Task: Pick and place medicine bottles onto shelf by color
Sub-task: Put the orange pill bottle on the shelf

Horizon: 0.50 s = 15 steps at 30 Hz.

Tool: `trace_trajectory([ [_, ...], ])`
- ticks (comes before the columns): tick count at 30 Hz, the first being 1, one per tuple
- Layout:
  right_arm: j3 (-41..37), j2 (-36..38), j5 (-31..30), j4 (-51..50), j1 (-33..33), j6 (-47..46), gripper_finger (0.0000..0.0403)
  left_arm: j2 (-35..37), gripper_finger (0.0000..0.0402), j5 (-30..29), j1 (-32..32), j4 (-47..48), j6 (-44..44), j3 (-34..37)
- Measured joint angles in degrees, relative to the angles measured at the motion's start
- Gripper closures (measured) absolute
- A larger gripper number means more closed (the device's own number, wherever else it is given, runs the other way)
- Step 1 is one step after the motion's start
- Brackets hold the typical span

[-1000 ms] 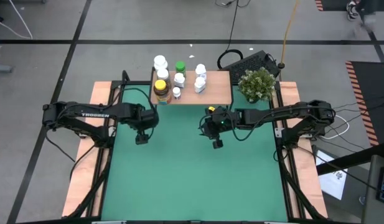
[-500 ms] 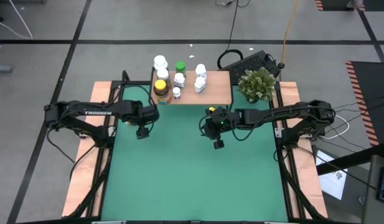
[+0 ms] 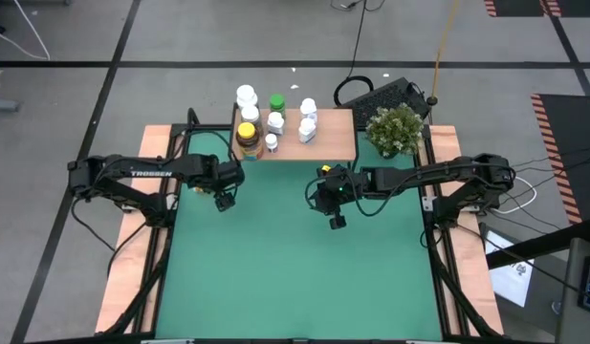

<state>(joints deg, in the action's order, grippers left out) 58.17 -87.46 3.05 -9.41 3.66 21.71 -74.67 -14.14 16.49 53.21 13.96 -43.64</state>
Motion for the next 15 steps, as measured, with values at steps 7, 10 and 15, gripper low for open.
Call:
trace_trajectory([
  [7,0.00,0.00,0.00,-0.28,-0.01,-0.02,0.0282,0.01,0.0011,-0.01,-0.07,1.05,25.85,2.58],
  [10,0.00,0.00,0.00,-0.31,0.00,-0.03,0.0282,0.01,0.0011,0.00,-0.07,1.47,29.89,3.84],
  [15,0.00,0.00,0.00,-0.33,-0.02,-0.92,0.0282,0.02,0.0011,0.25,-0.07,2.56,30.90,5.11],
])
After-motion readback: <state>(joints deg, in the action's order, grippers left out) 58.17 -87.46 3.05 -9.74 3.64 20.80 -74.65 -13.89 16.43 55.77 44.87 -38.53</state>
